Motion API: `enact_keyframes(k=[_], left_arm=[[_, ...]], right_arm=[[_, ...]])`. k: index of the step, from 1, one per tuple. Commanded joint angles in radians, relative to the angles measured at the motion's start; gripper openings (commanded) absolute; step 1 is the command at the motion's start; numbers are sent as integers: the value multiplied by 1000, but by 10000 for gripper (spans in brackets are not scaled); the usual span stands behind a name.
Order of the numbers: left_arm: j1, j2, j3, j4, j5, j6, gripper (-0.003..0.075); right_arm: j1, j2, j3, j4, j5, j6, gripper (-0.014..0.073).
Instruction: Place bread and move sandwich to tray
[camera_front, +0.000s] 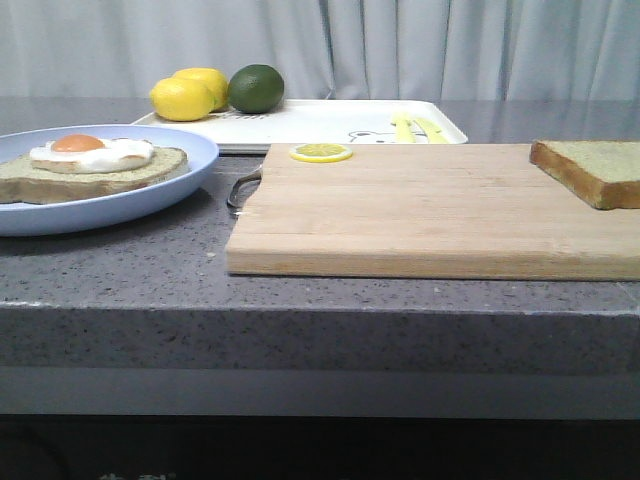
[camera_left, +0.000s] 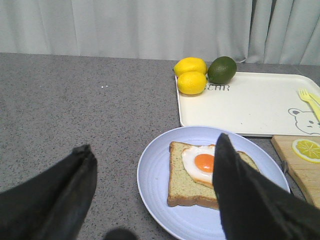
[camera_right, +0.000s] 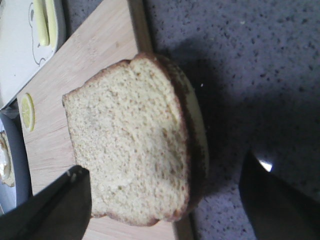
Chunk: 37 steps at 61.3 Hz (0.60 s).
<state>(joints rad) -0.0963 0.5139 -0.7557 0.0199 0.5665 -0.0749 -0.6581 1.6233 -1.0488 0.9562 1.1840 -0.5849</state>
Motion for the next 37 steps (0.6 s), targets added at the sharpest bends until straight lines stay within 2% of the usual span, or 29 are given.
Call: enact_keyframes(k=[1,22,37], left_arm=[[-7,11,-35,0,-77,0,489],[-7,11,-35,0,-77,0,489],[-7,11,-35,5,-77,0,489]], right_arm=[[-3,-7,-29,87,56,-31,612],[66,64,-38,109,98,-63,612],[70,105,-53,116,155,-66,612]])
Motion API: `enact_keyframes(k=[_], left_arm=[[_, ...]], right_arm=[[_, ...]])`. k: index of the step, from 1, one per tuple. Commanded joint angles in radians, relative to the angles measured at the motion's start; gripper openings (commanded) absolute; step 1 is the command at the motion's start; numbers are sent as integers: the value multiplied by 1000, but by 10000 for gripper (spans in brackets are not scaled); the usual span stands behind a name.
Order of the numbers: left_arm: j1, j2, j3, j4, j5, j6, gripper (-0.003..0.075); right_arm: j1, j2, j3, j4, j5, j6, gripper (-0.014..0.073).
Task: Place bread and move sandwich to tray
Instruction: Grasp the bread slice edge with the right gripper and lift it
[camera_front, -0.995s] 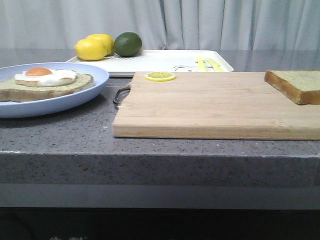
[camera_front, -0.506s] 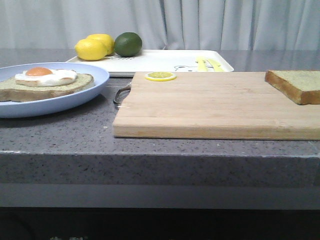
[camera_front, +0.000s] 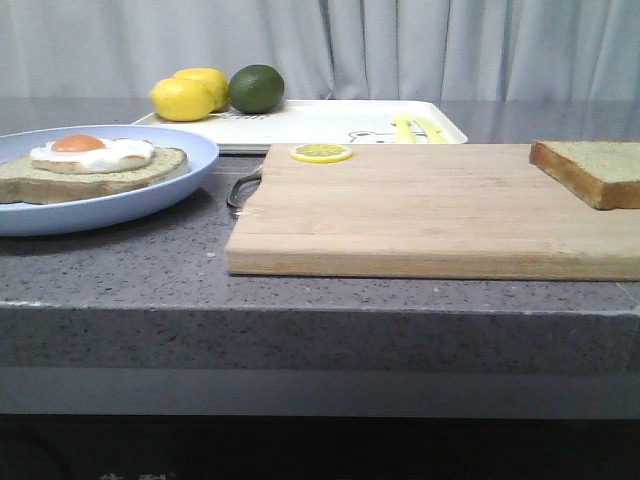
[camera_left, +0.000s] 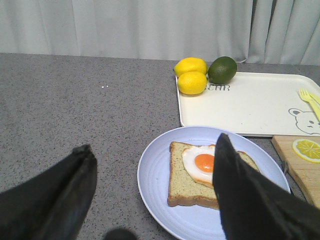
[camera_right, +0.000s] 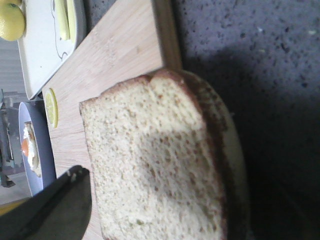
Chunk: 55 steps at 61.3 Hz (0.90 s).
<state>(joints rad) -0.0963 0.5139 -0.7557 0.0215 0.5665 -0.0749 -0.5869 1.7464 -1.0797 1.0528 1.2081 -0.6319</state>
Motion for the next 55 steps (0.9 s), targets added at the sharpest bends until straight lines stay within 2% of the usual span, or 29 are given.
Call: enact_keyframes(k=[1,8,14,23,31,55], left_arm=[[-7,11,-35,5,-77,0,489],[-7,11,-35,5,-77,0,489],[-7,11,-35,5,-77,0,489],[-7,11,-35,5,-77,0,489],[-7,11,-35,5,-77,0,489],[-7,11,-35,7,-77,0,489]], right_arm=[[-1,-17,-22,20,131,-19,611],[-1,-16,-22,18,132,-19,591],[-1,-16,-22,17,132,-19,491],[-1,-16,-22,17,132,-18,277],[-1,-25,-22,17,133,-3,174],[2,-226,-22,37,133,-2,50]])
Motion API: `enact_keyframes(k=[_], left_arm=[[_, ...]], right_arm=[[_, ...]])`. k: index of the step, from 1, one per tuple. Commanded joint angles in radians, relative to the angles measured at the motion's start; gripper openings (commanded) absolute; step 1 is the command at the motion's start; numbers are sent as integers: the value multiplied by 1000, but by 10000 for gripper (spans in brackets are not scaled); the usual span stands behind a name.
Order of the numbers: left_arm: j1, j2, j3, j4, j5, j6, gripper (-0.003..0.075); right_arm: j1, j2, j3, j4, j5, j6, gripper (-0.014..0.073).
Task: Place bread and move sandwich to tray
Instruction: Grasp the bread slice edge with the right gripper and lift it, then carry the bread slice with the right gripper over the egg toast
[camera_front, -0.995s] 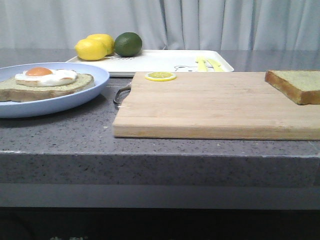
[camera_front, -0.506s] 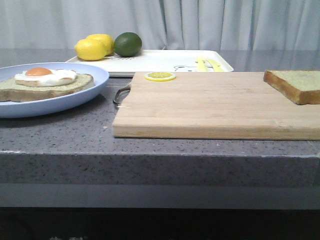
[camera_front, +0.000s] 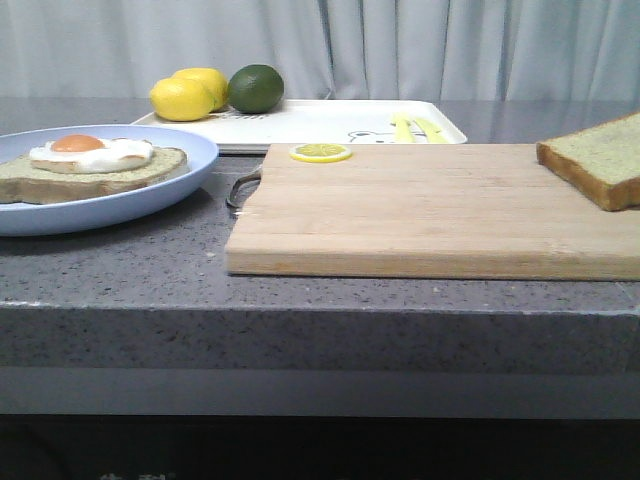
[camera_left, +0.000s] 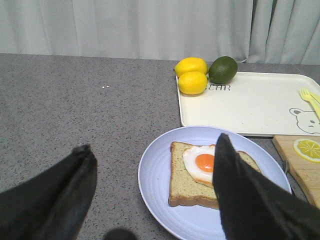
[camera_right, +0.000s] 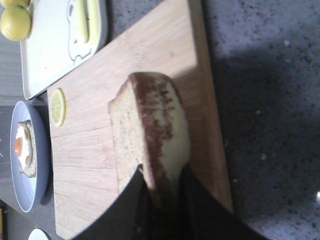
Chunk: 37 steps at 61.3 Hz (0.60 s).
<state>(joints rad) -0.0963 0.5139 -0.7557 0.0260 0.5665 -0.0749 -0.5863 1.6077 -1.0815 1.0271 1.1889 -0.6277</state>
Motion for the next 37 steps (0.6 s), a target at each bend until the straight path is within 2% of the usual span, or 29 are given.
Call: enact_keyframes(k=[1,10,20,30,37], left_arm=[[-7,11,-35,3,-77,0,489],[-7,11,-35,3,-77,0,489],[-7,11,-35,3,-77,0,489],[-7,11,-35,3,-77,0,489],[-7,11,-35,3,-77,0,489]], right_arm=[[2,-95,-20,64,152,-6,44],[24,-179,-20,116,152,-6,-1],[99,-245,-20,267,151,-6,-1],[243,-268,-20,412,150,-6,-1],[403,-268,-20,490,90,-6,-1]])
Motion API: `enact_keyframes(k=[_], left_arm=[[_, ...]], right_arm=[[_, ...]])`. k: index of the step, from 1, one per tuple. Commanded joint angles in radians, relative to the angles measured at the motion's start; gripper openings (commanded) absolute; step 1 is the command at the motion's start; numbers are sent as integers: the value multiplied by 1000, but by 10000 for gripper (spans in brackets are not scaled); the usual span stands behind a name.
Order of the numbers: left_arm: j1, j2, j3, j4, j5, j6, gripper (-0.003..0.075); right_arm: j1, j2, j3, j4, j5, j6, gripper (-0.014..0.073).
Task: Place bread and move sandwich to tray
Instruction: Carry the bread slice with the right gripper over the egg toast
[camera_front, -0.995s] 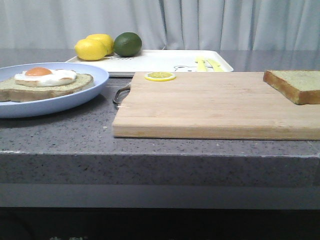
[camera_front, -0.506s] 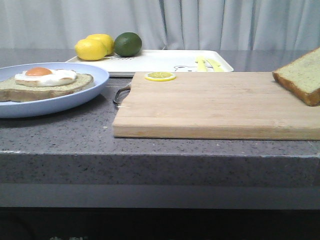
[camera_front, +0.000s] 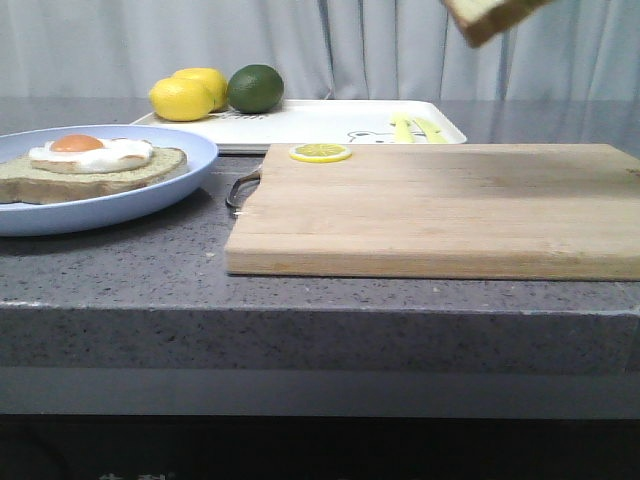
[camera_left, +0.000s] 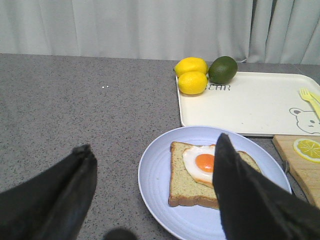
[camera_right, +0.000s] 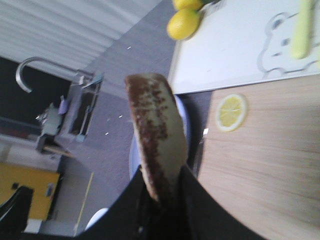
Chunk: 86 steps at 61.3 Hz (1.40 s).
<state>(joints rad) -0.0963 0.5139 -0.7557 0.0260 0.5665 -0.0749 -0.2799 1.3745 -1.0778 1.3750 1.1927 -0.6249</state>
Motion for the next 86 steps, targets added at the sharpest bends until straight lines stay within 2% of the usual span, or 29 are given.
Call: enact_keyframes(k=[1,12,26,34,51,63,72,86], left_arm=[[-7,11,-35,3,-77,0,489],[-7,11,-35,3,-77,0,489],[-7,11,-35,3,-77,0,489],[-7,11,-35,1,-77,0,489],[-7,11,-35,1,-77,0,489],[-7,11,-35,1,-77,0,489],[-7,11,-35,1,-77,0,489],[-7,11,-35,1,-77,0,489]], right_arm=[[116,-35,-24,150,74,-9,-1],[361,-35,-24,300,-121,-10,-1],[635,-8,-24,547,-496,-24,-1],[738,44,-57,554,-658,-30,-1],[871,238,-221,554,-693,-27,-1],[945,387,-367,554,-760,86,-1],[972,462,-432,554,-839,120,-1],[975,513,-439,554,-921,185,-1]])
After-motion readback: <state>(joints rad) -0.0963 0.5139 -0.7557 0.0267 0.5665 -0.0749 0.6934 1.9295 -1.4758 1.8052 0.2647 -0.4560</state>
